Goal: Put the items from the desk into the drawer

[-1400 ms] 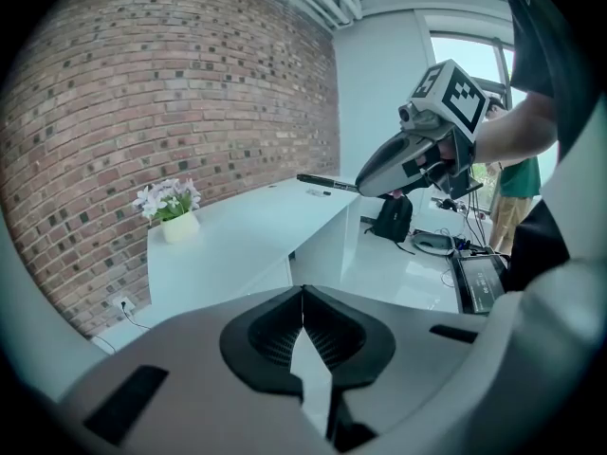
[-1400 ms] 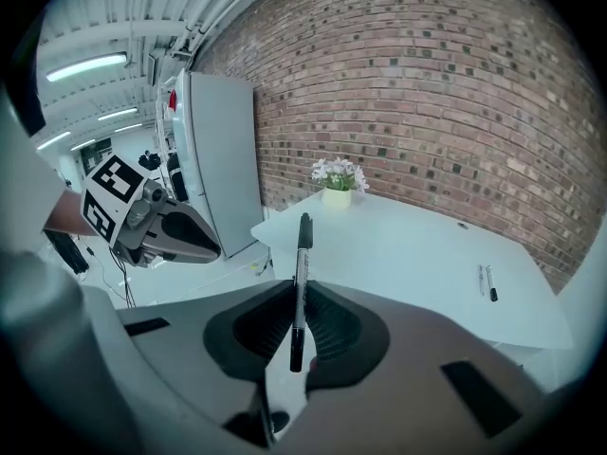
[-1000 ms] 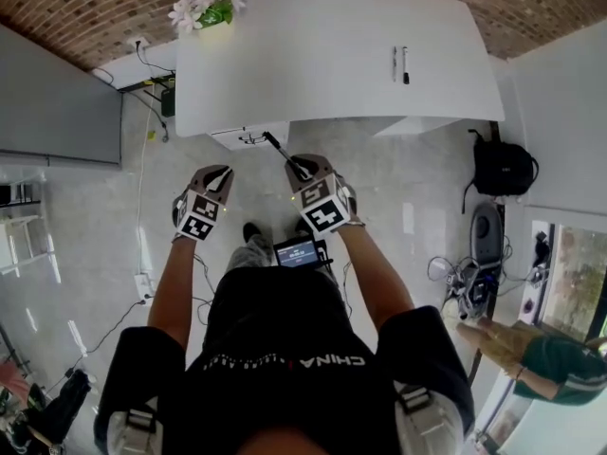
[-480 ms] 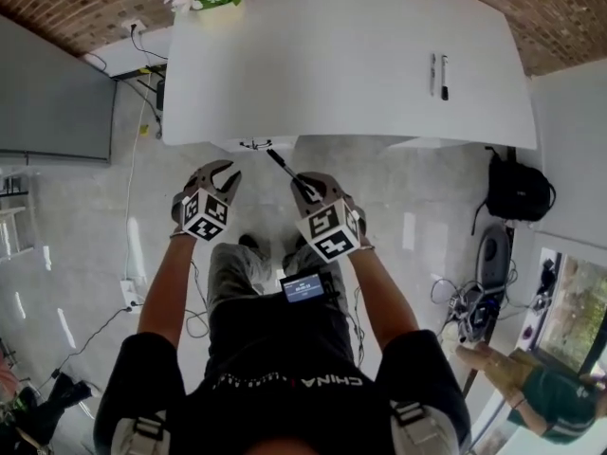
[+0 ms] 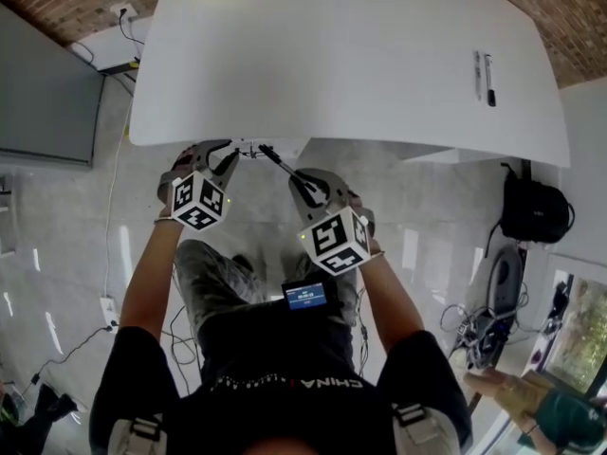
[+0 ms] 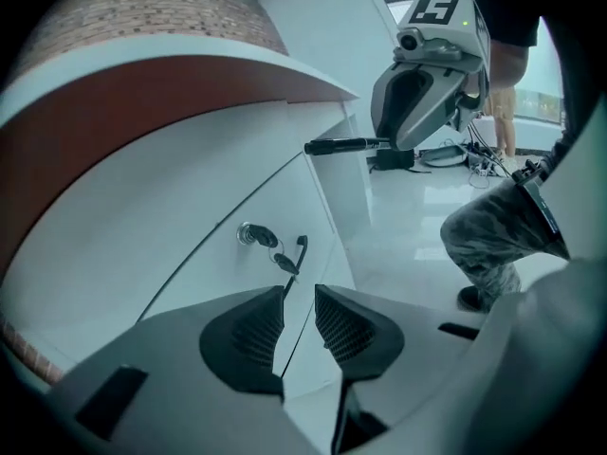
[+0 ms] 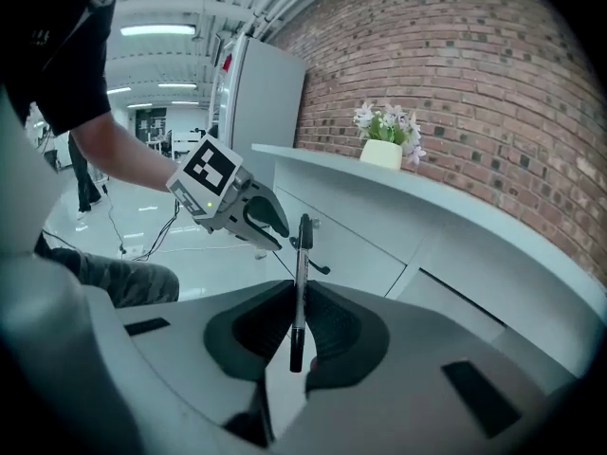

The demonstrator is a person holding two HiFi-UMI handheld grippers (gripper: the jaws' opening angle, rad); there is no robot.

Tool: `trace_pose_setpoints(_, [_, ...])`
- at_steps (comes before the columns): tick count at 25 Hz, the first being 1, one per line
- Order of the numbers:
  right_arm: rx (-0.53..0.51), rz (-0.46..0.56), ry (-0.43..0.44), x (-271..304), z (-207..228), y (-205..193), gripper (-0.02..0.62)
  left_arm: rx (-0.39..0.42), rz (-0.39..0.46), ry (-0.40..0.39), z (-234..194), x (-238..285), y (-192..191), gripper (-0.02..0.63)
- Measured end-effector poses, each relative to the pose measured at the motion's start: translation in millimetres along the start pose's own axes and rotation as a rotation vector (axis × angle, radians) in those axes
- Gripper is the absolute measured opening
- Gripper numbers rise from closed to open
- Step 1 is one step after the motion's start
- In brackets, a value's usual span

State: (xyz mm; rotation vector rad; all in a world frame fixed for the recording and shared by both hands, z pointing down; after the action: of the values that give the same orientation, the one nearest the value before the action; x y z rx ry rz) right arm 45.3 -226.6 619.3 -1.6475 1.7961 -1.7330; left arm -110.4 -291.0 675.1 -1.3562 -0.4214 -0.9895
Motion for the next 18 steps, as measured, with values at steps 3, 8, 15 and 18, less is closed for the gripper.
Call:
trace_pose_setpoints(3, [-0.032,0.057,-0.017,17.1,-3.7,-10.0,0.049,0.056,0.004,0.036,-5.9,14.3,-6.4,0.086])
trace_pose_setpoints(8, [-0.044,0.143,-0.039,37.7,-4.6,-20.9,0.048,0.146,0.026,0.122,-16.9,29.6,-13.6,0.086])
trace_pose_setpoints(15, [-0.084,0.199,-0.038,53.8,-16.0,-40.6,0.049,0.279,-0.009,0.130,-13.3,47.2,-18.2,0.086])
trace_pose_setpoints(18, [-0.078,0.207,-0.022,54.0,-15.8,-45.0,0.048,0.297,-0.056,0.122,-11.9,50.4,-19.5,0.084])
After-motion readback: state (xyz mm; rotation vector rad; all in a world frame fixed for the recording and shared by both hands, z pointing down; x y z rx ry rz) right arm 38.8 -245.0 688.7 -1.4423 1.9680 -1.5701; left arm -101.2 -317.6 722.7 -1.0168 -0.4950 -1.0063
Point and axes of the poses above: the fingertips, and each gripper's own axes: x forward along the fingers, z to its right, y out of its top, the point moved 5 cm from there along -x, backward along the fingers, and after that the axes turned 14 degrees about -y, right-handed, at the moved point
